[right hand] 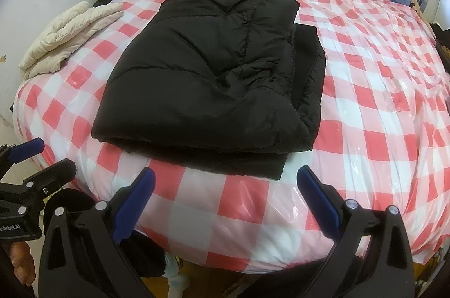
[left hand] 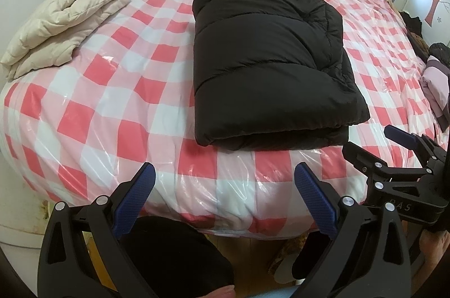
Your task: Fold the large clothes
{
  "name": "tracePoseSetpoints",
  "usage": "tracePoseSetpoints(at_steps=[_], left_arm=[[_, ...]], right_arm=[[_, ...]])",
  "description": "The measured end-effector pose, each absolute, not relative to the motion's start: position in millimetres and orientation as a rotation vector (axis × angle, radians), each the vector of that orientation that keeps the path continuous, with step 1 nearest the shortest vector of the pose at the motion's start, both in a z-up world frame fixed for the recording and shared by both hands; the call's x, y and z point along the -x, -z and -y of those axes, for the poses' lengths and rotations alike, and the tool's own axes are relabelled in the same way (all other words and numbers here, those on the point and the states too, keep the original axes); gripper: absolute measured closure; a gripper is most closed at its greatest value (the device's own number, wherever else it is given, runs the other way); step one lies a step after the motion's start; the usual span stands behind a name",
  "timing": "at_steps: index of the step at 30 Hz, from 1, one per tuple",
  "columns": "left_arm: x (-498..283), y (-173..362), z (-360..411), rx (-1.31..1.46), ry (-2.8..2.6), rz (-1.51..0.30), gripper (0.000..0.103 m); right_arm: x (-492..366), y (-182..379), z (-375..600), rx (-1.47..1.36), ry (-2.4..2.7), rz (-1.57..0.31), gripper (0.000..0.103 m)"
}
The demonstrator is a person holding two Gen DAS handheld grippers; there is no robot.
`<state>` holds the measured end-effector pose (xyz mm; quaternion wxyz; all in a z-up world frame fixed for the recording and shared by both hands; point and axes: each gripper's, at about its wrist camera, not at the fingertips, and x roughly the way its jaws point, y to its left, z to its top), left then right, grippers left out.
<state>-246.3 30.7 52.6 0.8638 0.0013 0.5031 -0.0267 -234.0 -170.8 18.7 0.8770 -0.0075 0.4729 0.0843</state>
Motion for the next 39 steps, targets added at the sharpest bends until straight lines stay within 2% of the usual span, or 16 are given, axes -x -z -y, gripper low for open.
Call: tracePoseSetpoints(at_steps=[33,39], left_arm=[[243.9,-49.6,-27.2,-0.005,0.054,-1.068,0.008],[252.0,-56.6,-30.6,-0.014,-0.036,-0.992,0.008]], right_arm=[[232.6,-12.6,171.4,0.005,-0.193,-1.003,0.006],[232.5,-9.8,172.8,-0.003,-0.202,-1.010,0.006]])
